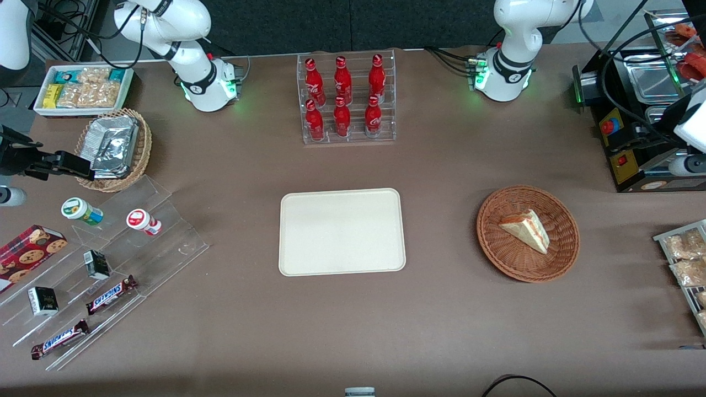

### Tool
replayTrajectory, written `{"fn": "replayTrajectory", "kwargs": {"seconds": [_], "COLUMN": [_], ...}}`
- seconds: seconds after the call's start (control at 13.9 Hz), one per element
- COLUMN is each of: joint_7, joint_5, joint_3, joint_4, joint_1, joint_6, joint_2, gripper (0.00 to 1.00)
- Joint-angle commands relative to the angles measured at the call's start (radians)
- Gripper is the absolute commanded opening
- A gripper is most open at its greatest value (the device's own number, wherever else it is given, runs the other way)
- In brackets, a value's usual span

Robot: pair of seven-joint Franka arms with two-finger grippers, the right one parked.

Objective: Place sandwich from basket to tray
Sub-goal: 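Move the left gripper over the wrapped sandwich in the wicker basket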

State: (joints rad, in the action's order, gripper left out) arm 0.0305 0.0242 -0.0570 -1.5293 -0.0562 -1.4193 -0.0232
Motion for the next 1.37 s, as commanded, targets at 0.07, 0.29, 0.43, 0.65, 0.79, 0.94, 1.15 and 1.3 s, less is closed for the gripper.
{"fn": "replayTrajectory", "kwargs": {"seconds": [0.07, 0.29, 0.43, 0.65, 0.79, 0.94, 1.15, 1.3], "joint_7": [-0.015, 0.145, 0.367, 0.689, 0.828, 0.899, 0.945, 0.948], "joint_5": [-0.006, 0.003, 0.005, 0.002, 0.000, 0.000, 0.006, 0.006], "joint_3": [0.005, 0.005, 0.005, 0.005, 0.000, -0.001, -0.020, -0.020], "joint_4": [0.014, 0.005, -0.044, -0.198, -0.289, -0.368, -0.524, -0.599], "joint_1": [0.000, -0.001, -0.001, 0.001, 0.003, 0.027, 0.053, 0.059], "joint_6": [0.022, -0.001, -0.093, -0.312, -0.461, -0.574, -0.786, -0.903], "joint_2": [-0.007, -0.085, -0.119, -0.121, -0.130, -0.144, -0.155, -0.162], "gripper": [1.00, 1.00, 1.00, 1.00, 1.00, 1.00, 1.00, 1.00]}}
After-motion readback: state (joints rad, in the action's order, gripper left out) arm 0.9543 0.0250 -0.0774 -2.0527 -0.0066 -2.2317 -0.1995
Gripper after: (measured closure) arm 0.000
